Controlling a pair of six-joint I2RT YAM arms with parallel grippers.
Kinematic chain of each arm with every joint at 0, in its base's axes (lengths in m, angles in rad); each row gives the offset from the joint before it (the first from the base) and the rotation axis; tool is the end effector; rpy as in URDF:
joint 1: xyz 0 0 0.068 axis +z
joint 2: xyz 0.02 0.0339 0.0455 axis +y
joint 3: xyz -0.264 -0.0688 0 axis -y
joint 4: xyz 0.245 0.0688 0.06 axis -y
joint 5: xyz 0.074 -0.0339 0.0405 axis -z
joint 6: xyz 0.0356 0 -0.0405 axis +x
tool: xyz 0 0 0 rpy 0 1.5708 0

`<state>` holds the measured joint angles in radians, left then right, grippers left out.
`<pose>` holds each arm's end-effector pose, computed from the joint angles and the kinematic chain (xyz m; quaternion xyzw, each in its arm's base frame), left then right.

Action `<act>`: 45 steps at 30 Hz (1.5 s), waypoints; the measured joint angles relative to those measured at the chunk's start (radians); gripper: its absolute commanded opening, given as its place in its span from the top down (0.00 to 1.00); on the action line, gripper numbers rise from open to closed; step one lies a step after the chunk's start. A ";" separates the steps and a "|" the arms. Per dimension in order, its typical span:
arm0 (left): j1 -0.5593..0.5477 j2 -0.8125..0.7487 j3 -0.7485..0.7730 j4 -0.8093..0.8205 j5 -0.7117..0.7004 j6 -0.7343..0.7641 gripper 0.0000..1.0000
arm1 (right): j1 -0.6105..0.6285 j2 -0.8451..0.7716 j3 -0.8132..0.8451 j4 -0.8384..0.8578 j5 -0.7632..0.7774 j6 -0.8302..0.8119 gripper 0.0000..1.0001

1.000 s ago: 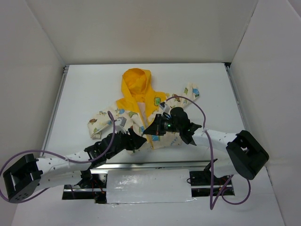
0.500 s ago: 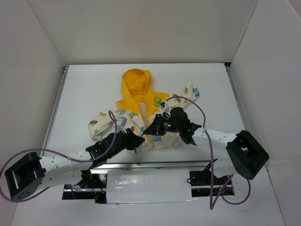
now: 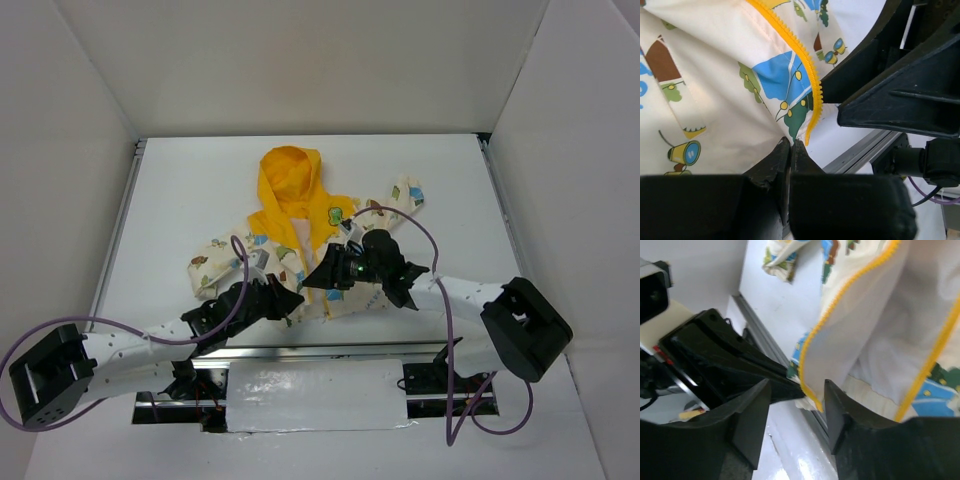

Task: Zip up the jacket

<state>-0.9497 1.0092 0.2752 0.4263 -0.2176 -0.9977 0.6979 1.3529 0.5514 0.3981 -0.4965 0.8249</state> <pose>0.1256 -0.1624 0.1844 -0.0833 0.8006 -0.4361 0.4025 0.1985 0.1886 0.1957 -0.0838 0.8158 0.5170 0.2452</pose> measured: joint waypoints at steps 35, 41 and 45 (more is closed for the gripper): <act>0.010 -0.189 0.035 -0.330 -0.062 -0.003 1.00 | 0.266 0.219 0.332 -0.892 0.698 -0.138 0.57; 0.011 -0.192 0.035 -0.333 -0.063 -0.003 1.00 | 0.267 0.243 0.333 -0.877 0.694 -0.137 0.77; 0.011 -0.201 0.035 -0.340 -0.065 -0.003 1.00 | 0.269 0.250 0.333 -0.866 0.692 -0.131 0.97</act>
<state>-0.9382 0.8085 0.3103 0.0864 -0.2829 -1.0008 0.9665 1.6032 0.8845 -0.4675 0.1951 0.6937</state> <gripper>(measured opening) 0.114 0.112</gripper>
